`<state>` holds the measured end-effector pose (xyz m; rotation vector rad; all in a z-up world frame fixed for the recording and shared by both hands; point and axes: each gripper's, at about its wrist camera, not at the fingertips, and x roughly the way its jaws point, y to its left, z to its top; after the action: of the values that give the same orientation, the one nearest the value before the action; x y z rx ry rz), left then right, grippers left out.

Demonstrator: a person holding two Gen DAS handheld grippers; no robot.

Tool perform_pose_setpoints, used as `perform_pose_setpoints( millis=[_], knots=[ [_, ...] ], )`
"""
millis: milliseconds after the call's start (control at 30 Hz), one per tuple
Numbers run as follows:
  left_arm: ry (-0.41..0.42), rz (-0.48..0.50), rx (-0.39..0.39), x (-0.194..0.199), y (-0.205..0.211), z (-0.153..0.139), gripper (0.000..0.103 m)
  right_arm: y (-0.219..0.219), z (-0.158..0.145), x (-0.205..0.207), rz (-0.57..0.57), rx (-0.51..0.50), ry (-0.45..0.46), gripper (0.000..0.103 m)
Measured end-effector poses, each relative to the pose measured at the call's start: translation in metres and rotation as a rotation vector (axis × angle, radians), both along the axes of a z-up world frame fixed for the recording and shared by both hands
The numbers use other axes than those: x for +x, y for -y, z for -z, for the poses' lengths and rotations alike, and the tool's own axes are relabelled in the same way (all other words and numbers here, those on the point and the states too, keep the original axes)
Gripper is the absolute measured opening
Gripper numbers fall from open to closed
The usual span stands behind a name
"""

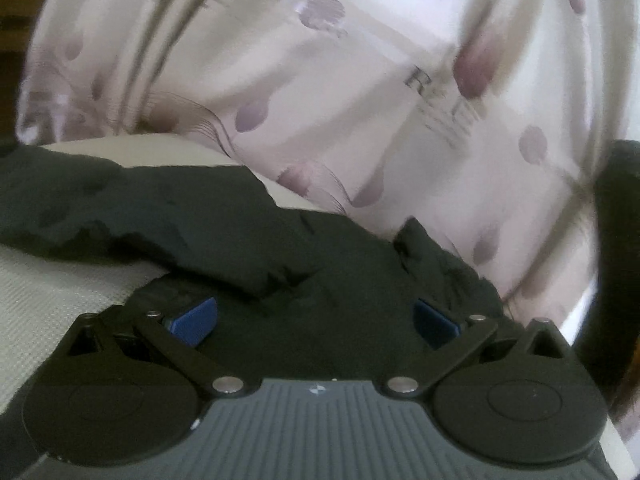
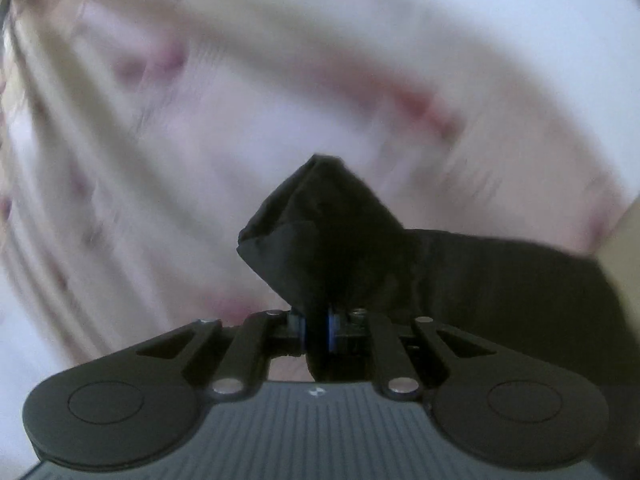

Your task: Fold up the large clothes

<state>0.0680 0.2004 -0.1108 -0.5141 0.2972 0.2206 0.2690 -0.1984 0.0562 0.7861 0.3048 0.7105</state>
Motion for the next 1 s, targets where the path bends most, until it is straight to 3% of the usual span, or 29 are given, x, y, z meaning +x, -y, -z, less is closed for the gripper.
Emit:
perform_pose_setpoints(
  millis=[167, 267, 400, 500, 733, 833, 867, 900, 1000],
  knots=[
    [0.012, -0.027, -0.032, -0.004, -0.006, -0.003, 0.103, -0.122, 0.066, 0.003, -0.154, -0.159, -0.122, 0.009],
    [0.019, -0.027, -0.050, -0.005, -0.010, -0.004, 0.103, -0.166, 0.106, 0.004, -0.192, -0.302, -0.172, 0.009],
    [0.025, -0.030, -0.067, -0.005, -0.013, -0.003, 0.103, -0.193, 0.154, 0.009, -0.232, -0.445, -0.226, 0.009],
    [0.022, -0.036, -0.078, -0.005, -0.015, -0.001, 0.103, -0.208, 0.172, 0.005, -0.282, -0.539, -0.230, 0.012],
    [-0.008, -0.023, -0.100, -0.002, -0.020, -0.002, 0.103, -0.224, 0.182, -0.014, -0.283, -0.725, -0.091, 0.019],
    [-0.058, 0.023, -0.144, -0.007, -0.033, -0.013, 0.103, -0.237, 0.179, -0.024, -0.284, -0.791, -0.023, 0.032],
    [-0.058, 0.008, -0.179, -0.014, -0.041, -0.017, 0.103, -0.242, 0.179, -0.031, -0.285, -0.825, 0.010, 0.044],
    [-0.061, -0.015, -0.216, -0.023, -0.051, -0.021, 0.103, -0.249, 0.179, -0.032, -0.303, -0.844, 0.035, 0.067],
    [-0.076, -0.075, -0.329, -0.048, -0.089, -0.025, 0.103, -0.268, 0.180, -0.051, -0.325, -0.975, 0.135, 0.085]
  ],
)
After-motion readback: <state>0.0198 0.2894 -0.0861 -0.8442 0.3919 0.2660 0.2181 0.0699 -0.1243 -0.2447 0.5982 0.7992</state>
